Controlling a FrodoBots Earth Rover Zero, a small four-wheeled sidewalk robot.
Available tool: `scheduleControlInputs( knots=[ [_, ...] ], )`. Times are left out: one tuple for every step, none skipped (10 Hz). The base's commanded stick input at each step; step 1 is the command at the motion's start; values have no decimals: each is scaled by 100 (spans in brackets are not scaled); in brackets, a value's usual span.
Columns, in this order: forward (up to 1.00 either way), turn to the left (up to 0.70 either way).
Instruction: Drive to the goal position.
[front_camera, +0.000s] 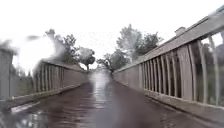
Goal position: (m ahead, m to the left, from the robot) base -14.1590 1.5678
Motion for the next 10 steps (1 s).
scheduleControlInputs(
  knots=[
    [70, 0],
    [70, 0],
    [70, 0],
    [70, 1],
    [70, 4],
    [70, 14],
    [70, 14],
    [70, 6],
    [70, 1],
    [70, 0]
  ],
)
